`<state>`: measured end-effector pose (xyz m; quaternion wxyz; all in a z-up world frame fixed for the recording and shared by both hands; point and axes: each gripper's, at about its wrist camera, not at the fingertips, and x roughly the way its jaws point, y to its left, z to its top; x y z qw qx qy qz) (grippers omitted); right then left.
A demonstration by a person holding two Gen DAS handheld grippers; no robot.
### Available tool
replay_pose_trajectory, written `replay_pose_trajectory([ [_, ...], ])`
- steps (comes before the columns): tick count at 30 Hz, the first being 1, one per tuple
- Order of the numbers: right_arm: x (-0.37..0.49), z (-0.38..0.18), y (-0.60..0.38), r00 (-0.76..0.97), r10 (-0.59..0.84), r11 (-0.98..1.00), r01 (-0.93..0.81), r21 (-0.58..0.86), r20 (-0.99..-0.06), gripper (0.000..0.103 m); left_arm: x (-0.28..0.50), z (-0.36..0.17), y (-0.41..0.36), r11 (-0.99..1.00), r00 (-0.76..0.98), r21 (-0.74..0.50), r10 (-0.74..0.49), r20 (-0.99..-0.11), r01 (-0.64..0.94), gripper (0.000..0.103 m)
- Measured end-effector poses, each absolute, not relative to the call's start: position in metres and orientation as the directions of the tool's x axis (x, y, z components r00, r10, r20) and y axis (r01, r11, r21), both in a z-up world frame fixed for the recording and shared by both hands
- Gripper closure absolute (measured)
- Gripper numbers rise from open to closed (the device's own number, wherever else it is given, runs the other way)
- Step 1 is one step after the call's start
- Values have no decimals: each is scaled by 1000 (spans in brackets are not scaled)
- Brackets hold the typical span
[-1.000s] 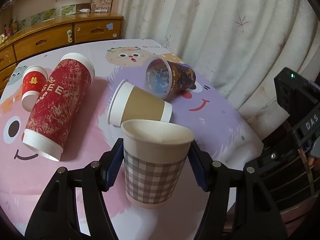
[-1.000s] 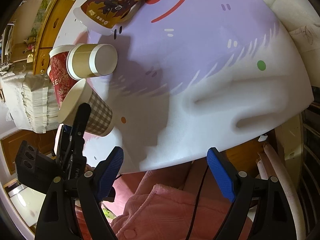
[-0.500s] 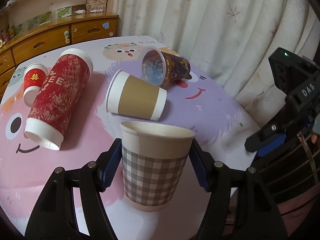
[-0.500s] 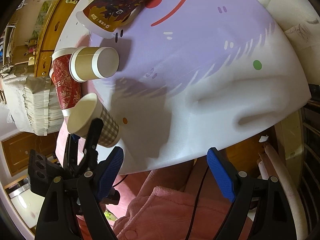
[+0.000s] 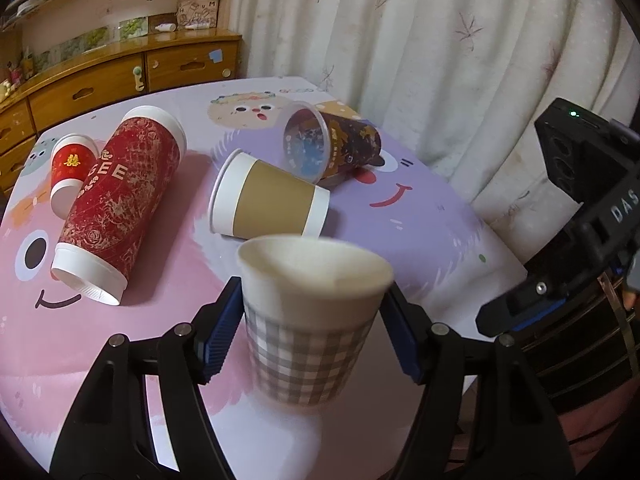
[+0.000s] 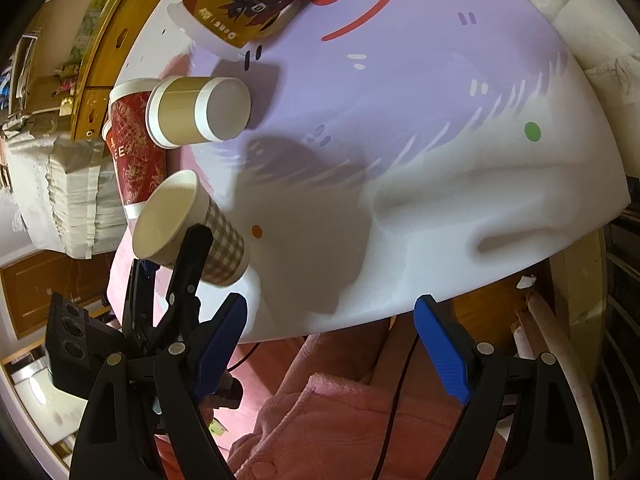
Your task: Flip cup upright
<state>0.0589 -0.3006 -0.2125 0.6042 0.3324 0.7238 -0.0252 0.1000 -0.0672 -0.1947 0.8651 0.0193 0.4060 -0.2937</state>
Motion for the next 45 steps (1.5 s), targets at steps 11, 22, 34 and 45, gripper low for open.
replay_pose_trajectory([
  [11, 58, -212, -298, -44, 456, 778, 506, 374, -889, 16, 87, -190, -60, 824, 460, -218, -488, -741, 524, 38],
  [22, 60, -208, -311, -15, 470, 758, 520, 395, -883, 16, 61, -185, -50, 831, 389, -213, -447, -805, 514, 36],
  [34, 53, -209, -323, -9, 481, 744, 532, 403, -876, 16, 59, -176, -47, 862, 514, -146, -416, -750, 485, 36],
  [45, 41, -212, -331, -4, 480, 727, 561, 396, -877, 16, 63, -186, -63, 854, 500, -114, -400, -768, 508, 36],
])
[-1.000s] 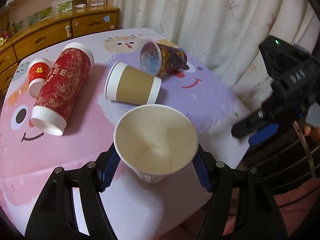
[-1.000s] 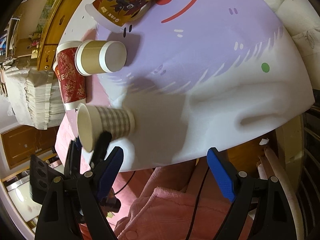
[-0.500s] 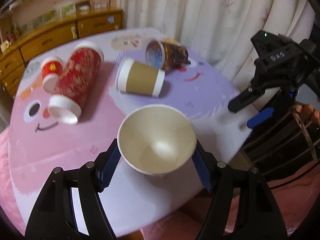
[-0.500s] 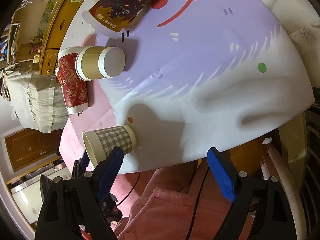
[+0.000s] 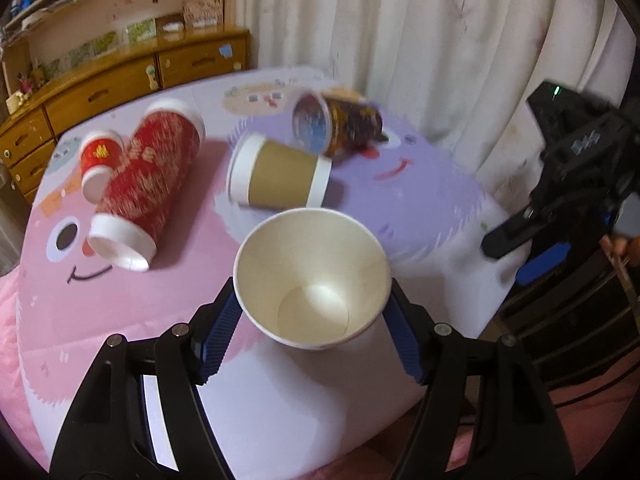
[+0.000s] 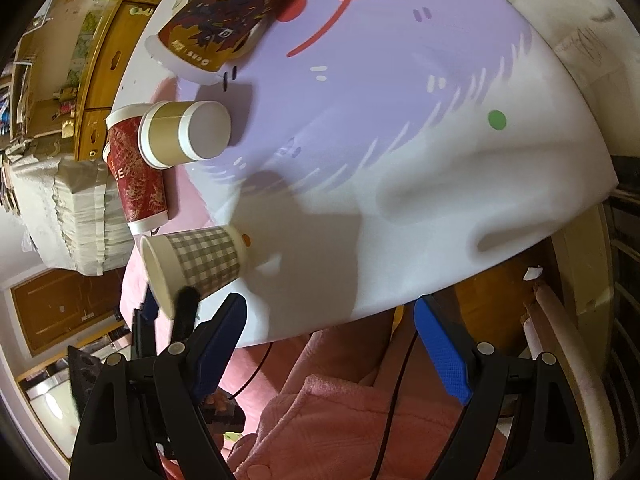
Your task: Flip cup upright
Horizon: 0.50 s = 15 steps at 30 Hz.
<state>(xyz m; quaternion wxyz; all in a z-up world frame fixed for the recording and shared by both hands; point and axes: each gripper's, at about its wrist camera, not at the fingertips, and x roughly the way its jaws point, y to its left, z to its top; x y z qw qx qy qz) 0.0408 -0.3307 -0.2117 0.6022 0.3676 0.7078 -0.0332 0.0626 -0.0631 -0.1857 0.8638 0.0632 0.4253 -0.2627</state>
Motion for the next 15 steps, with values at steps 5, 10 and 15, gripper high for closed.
replay_pose_trajectory([
  [5, 37, -214, -334, -1, 483, 718, 573, 395, -875, 16, 61, -201, -69, 851, 424, -116, -368, -828, 512, 34],
  [10, 36, -214, -334, -4, 479, 723, 570, 391, -878, 13, 59, -223, -75, 833, 243, -123, -294, -924, 540, 21],
  [15, 39, -203, -328, 6, 421, 786, 497, 367, -907, 11, 43, -222, -58, 823, 175, -91, -225, -959, 561, 21],
])
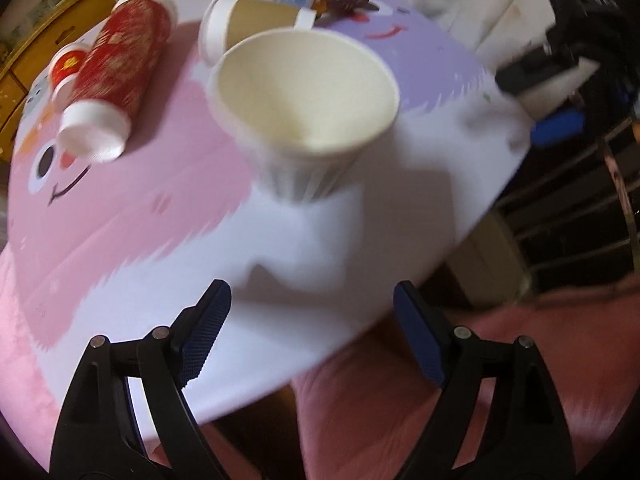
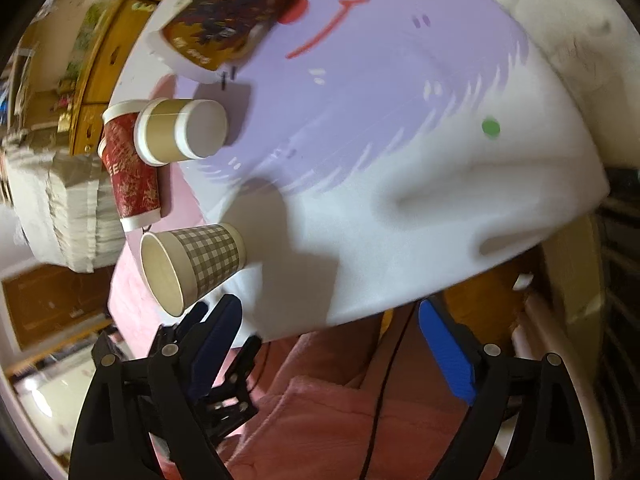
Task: Flip cup upright
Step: 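Open the right gripper and withdraw it from the cup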
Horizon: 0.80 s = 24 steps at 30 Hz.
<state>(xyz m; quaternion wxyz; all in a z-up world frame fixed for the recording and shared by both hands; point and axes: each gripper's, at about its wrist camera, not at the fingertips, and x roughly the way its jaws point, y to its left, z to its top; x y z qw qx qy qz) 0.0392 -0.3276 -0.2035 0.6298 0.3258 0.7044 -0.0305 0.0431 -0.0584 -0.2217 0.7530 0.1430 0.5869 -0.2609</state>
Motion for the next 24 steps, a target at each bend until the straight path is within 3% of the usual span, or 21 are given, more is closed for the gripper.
replay_pose_trajectory([
  [6, 42, -162, -298, 107, 286, 921, 245, 304, -952, 9, 34, -192, -24, 871, 120, -111, -190, -975, 478, 21],
  [10, 36, -135, -276, 150, 301, 940, 123, 319, -942, 5, 35, -147, -9, 919, 193, -115, -200, -961, 376, 21],
  [13, 29, -110, -265, 204, 290, 944, 98, 314, -935, 4, 43, -113, 1, 931, 226, -177, -256, -940, 318, 21],
  [21, 12, -49, -239, 191, 351, 925, 80, 371, -917, 2, 75, -70, -8, 963, 209, -170, -214, -954, 209, 21],
  [24, -3, -29, -229, 230, 297, 942, 86, 323, -927, 2, 63, -52, -21, 971, 257, -152, -197, -946, 184, 21],
])
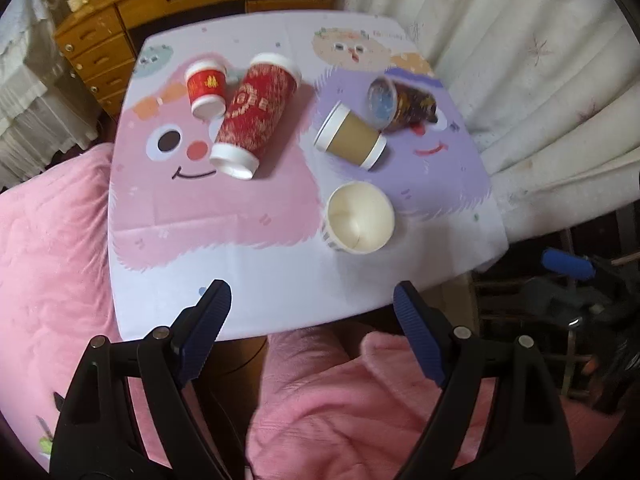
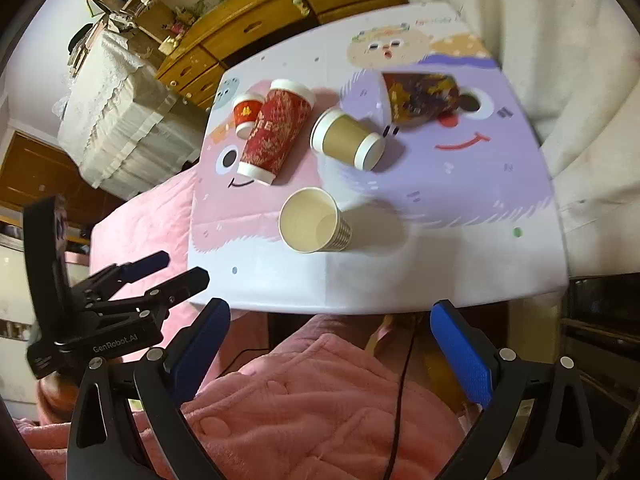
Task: Flip cup upright
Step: 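Open the right gripper and withdraw it from the cup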
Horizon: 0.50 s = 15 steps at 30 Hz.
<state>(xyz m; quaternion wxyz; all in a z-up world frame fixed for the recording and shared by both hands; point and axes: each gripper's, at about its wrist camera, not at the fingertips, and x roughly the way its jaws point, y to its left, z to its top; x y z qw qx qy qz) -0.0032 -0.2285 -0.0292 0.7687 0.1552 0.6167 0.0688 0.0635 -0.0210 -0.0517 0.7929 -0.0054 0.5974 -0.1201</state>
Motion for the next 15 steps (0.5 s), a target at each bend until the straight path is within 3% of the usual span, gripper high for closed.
replay_pose_trajectory([
  [3, -12, -16, -221, 292, 207, 967, 85, 241, -934, 1, 47, -41, -28, 979, 297, -171, -197, -935, 109, 21],
  [5, -19, -8, -215, 331, 156, 977, 87, 195, -931, 1, 40, -39, -35, 989, 328, -102, -133, -935, 111, 21],
  [10, -32, 10, -208, 424, 147, 979, 66, 192, -894, 1, 27, -21, -32, 999, 460, 38, 30, -887, 8, 21],
  [15, -36, 20, -205, 474, 138, 981, 55, 185, -870, 0, 20, -14, -15, 997, 504, 32, 67, -861, -77, 21],
])
